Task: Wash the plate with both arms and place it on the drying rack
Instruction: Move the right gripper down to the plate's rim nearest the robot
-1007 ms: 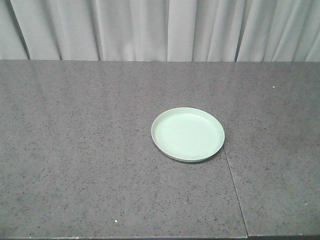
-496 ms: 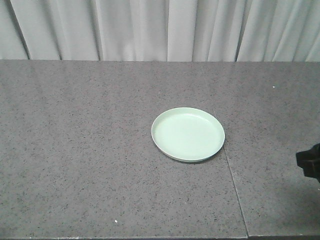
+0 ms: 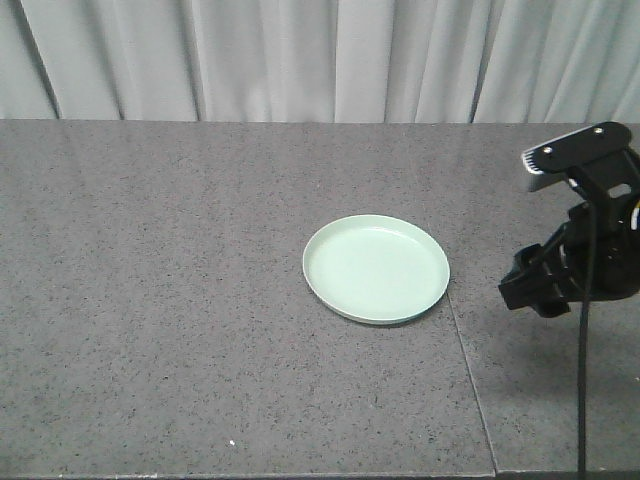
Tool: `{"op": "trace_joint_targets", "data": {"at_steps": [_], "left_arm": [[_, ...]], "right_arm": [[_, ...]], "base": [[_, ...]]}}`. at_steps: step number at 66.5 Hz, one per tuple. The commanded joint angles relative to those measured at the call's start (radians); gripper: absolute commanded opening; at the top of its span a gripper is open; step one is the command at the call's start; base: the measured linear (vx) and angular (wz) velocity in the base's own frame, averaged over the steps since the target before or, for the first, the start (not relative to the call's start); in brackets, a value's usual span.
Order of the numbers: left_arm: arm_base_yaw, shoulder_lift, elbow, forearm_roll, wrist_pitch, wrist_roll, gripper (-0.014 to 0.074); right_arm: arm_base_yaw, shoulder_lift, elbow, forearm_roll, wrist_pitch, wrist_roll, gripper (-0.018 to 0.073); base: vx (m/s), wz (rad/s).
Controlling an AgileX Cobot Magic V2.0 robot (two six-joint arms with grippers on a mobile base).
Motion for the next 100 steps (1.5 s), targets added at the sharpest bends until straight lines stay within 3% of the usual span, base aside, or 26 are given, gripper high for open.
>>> {"op": "trace_joint_targets", "data": {"at_steps": [1,53,88,100], "left_arm": [[-0.007,-0.014,-0.026,-0.008,-0.069,-0.009,-0.0006],[-0.007,-0.014,-0.026,-0.008,-0.069,-0.009,-0.0006],[-0.007,-0.014,-0.026,-0.008,-0.069,-0.009,-0.0006],[-0.007,-0.014,-0.026,-0.008,-0.069,-0.009,-0.0006]], "right_arm": [[0.018,0.043,-0.083,-0.016,-0.03,0.025,0.0484],[0.016,0.495,-0.452,0.008,0.091,0.164,0.0464],[0.014,0.644,-0.525,0.042,0.065,0.164,0.0459],[0.014,0.671,-0.525,0.049,0.057,0.162,0.0393]], "base": [[0.0,0.0],[0.0,0.0],[0.0,0.0],[0.0,0.0]]}}
